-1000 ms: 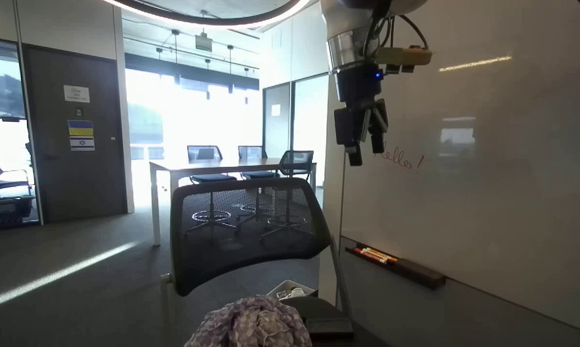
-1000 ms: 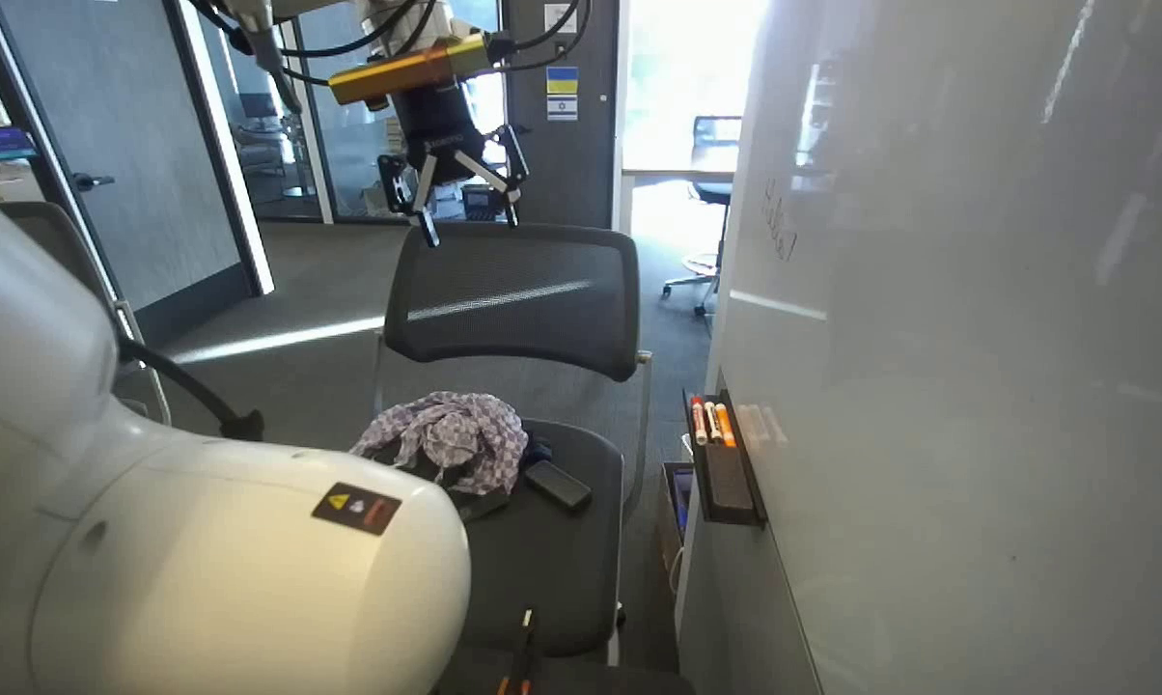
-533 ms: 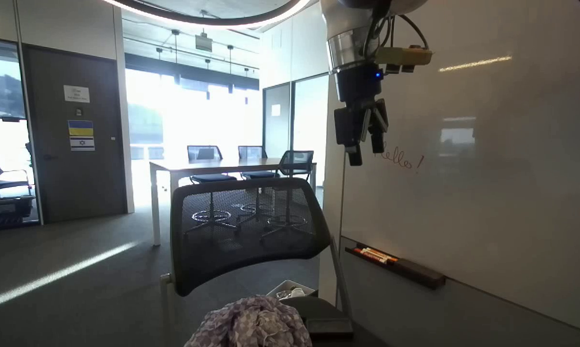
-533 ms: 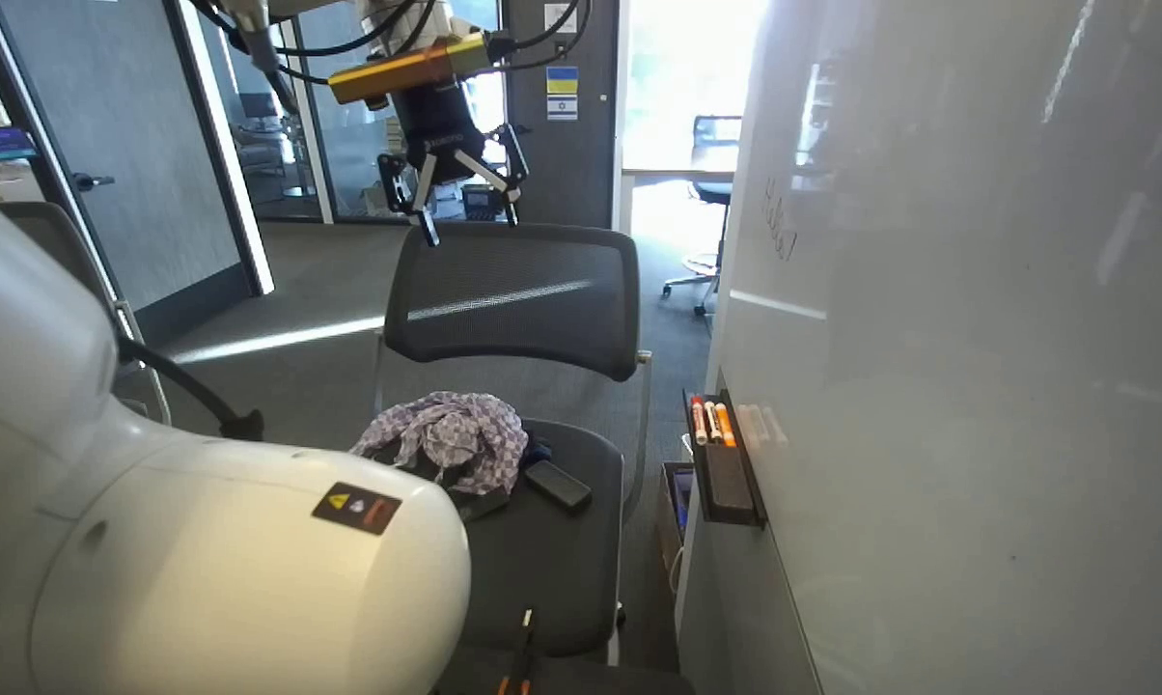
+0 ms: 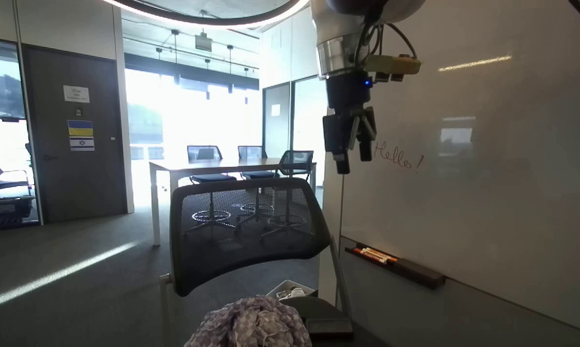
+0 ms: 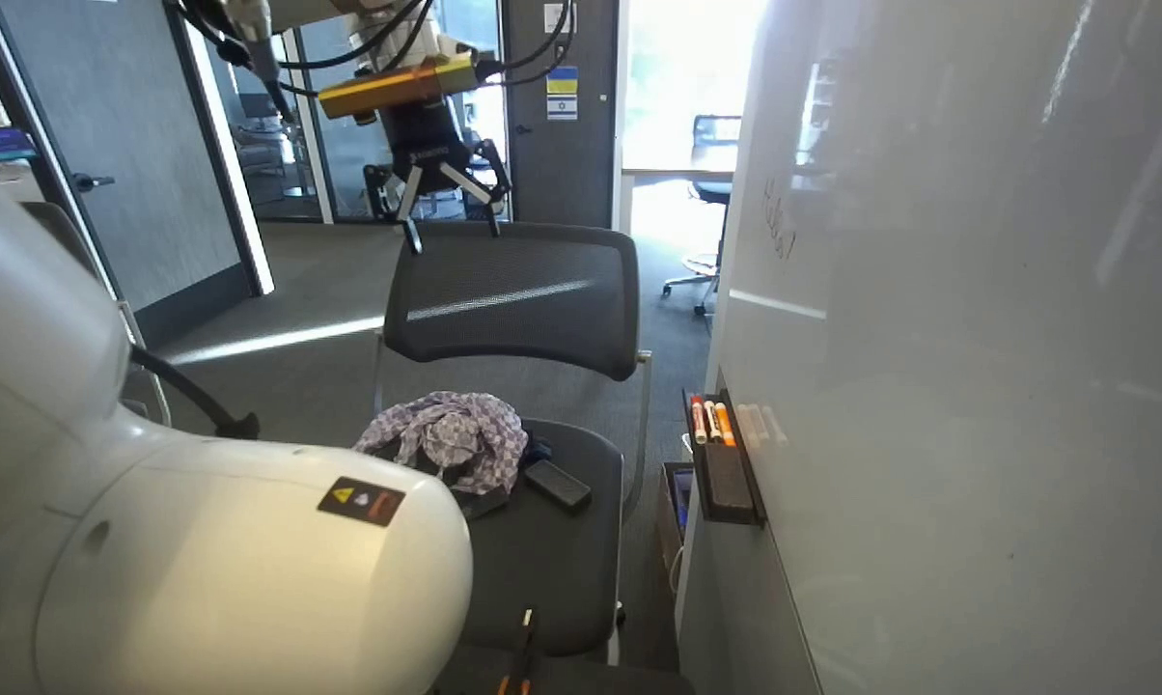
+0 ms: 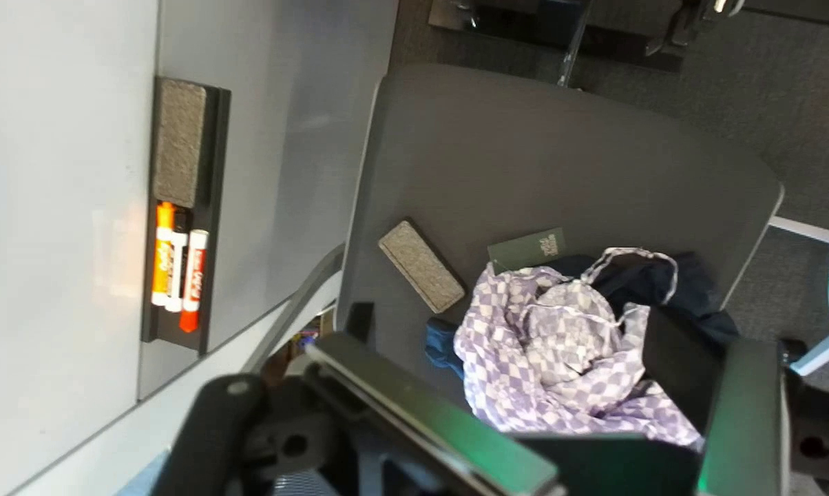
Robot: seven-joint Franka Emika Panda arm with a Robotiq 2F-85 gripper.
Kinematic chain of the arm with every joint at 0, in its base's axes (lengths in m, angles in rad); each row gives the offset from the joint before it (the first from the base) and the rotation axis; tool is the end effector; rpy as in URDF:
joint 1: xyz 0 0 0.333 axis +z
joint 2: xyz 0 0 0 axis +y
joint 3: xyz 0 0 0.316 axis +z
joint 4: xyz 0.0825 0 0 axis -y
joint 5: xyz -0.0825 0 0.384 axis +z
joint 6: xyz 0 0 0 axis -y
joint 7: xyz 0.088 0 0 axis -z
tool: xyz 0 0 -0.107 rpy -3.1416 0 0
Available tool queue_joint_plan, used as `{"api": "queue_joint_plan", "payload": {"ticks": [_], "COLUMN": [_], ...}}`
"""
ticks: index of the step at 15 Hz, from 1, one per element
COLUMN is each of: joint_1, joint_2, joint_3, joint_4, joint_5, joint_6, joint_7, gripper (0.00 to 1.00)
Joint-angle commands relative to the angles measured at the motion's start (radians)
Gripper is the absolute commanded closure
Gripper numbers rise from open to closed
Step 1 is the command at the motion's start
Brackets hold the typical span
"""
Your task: Pick up the pieces of cloth on the seat and put them on the backrest of the chair
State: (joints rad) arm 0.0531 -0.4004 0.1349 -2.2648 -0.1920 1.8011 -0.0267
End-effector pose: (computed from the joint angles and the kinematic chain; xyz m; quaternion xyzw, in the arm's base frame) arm 0.4208 0.0687 0.5123 0.9845 0.1251 -0.0247 0.1208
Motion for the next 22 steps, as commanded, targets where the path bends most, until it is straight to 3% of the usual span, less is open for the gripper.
{"api": "queue_joint_plan", "payload": {"ticks": [1,7,12,15,17,22], "joint_1": [0.072,0.116,0.132,0.161,0.204,0.276], "joint_2": [0.118,0.381,0.614,0.768,0.859,1.044], "joint_3": [0.031,0.088,0.053,0.002,-0.072,-0.194], "joint_4": [0.028,0.019,0.003,0.028,0.064,0.192], "joint_5": [0.069,0.044,-0.012,-0.064,-0.126,-0.121], "joint_6": [0.154,0.527,0.807,0.91,0.963,1.029], "joint_7": [0.045,0.141,0.213,0.251,0.298,0.293], "gripper": [0.0,0.0,0.0,0.0,0.0,0.01]}}
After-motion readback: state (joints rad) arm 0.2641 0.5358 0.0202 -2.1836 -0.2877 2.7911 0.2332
